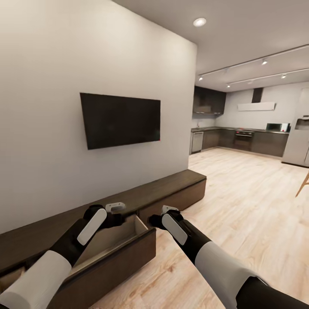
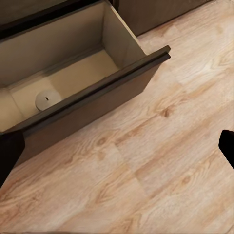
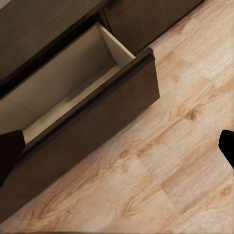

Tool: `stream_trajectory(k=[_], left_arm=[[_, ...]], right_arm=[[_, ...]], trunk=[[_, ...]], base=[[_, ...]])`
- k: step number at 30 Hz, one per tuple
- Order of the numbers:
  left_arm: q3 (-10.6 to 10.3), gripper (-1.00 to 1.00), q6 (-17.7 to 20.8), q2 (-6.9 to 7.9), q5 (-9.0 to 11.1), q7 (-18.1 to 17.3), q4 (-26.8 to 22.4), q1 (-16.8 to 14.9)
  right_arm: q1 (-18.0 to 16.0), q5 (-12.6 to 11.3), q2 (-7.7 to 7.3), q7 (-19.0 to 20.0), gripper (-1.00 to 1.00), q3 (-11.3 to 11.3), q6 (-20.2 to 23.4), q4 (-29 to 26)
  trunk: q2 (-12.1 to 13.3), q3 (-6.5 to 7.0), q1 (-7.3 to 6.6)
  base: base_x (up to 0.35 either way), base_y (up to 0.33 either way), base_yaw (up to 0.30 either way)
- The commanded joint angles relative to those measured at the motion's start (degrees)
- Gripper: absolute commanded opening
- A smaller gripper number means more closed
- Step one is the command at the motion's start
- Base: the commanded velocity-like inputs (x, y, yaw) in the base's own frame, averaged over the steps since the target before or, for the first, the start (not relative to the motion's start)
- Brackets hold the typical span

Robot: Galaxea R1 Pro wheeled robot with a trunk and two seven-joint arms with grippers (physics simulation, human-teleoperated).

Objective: Place each of the two pumpkins and all three candles from the living room inside a cabinet in the living room (use any cabinet), then make sure every cabinet is closed, and position the cauldron so it is next to a table in the living room.

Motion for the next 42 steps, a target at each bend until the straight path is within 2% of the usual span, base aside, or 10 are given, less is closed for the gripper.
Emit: stream_trajectory(k=[1,42], left_arm=[[-0.2,1.0,0.0,0.07,0.6,0.6,-0.1,-0.1],[-0.2,1.0,0.0,0.07,0.7,0.5,-0.1,-0.1]], right_arm=[[-0.1,-0.4,0.0,-0.5,1.0,0.1,0.1,0.0],[-0.1,-0.4,0.0,-0.5,1.0,0.2,0.1,0.0]], trunk=[[0.0,-0.12,0.0],[0.0,-2.04,0.0]], base=[[0.0,0.0,0.255],[-0.024,0.0,0.255]])
